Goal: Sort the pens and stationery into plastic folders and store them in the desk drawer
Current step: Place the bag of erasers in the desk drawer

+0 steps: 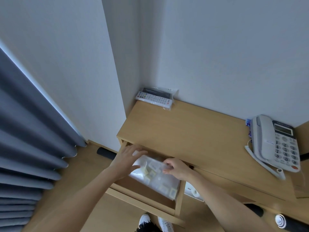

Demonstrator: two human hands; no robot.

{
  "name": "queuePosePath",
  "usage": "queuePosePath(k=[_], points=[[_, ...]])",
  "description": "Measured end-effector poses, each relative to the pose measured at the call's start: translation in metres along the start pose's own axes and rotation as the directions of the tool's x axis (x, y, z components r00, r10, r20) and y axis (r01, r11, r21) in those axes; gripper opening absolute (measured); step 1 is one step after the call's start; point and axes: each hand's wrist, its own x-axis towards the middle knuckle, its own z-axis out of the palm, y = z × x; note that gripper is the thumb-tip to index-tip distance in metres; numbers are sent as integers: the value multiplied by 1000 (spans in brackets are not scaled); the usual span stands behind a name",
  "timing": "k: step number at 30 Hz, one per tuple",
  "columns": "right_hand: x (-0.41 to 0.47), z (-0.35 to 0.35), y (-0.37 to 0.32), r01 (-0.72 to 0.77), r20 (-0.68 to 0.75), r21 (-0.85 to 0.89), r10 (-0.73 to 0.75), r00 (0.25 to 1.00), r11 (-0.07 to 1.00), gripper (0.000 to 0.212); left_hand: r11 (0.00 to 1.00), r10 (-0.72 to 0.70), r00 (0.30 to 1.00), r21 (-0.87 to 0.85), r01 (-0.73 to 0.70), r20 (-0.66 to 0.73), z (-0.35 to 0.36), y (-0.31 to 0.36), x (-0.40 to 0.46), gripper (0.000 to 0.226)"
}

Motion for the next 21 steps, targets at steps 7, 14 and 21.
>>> queuePosePath(k=[7,14,21], points=[[3,2,4,-16,-39,40,17,999,999,27,945,125,975,279,-173,183,26,25,-19,114],[0,12,7,-44,-128,19,46,991,999,34,936,37,986,340,-91,160,39,26,-13,145],[-4,38,9,-61,-277,-293,-24,961,954,38,972,91,990,205,-112,106,52,21,-9,142]])
